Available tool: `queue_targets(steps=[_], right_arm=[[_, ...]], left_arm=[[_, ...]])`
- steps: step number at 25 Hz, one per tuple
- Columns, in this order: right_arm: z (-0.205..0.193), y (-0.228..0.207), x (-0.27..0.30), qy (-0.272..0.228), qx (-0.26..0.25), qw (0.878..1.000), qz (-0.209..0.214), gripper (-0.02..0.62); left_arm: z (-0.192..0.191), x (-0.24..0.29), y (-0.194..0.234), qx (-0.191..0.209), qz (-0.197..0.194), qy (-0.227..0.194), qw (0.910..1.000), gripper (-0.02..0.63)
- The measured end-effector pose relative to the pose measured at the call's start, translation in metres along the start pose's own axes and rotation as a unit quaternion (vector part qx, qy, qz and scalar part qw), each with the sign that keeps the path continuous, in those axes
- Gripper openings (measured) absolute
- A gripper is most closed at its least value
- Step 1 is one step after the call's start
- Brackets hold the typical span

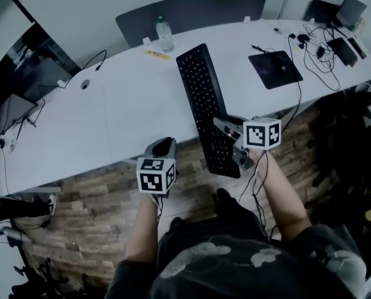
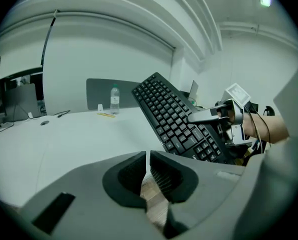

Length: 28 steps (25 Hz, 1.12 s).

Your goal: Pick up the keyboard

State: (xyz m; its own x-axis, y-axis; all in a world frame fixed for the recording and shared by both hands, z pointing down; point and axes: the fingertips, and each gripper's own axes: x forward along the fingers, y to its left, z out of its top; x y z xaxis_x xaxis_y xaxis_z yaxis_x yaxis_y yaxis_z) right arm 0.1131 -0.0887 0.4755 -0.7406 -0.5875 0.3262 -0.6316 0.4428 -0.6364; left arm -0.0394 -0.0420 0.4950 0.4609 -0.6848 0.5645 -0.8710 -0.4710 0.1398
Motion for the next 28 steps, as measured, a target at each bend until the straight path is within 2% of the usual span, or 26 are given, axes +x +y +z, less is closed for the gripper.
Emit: queue_targets(steps=[8, 14, 25, 28], right_arm=[[-0.046, 0.056, 0.004, -0.065, 0.013, 0.995, -0.070, 0.074], [-0.092, 0.103, -0.004, -0.101, 0.021, 0.989, -0.106, 0.074], [-0.161, 0.190, -0.024, -0.146, 0.037, 0.980, -0.130, 0.074], [-0.175, 0.209, -0.026, -0.149, 0.040, 0.981, -0.121, 0.074]], left_arm=[[-0.024, -0.051, 0.044, 0.028, -0.056, -0.023, 0.9977, 0.020], [-0.047, -0.095, 0.053, 0.057, -0.094, -0.047, 0.9929, 0.003], [-0.093, -0.177, 0.061, 0.079, -0.141, -0.054, 0.9854, 0.002], [-0.101, -0.192, 0.061, 0.082, -0.146, -0.055, 0.9844, 0.002]])
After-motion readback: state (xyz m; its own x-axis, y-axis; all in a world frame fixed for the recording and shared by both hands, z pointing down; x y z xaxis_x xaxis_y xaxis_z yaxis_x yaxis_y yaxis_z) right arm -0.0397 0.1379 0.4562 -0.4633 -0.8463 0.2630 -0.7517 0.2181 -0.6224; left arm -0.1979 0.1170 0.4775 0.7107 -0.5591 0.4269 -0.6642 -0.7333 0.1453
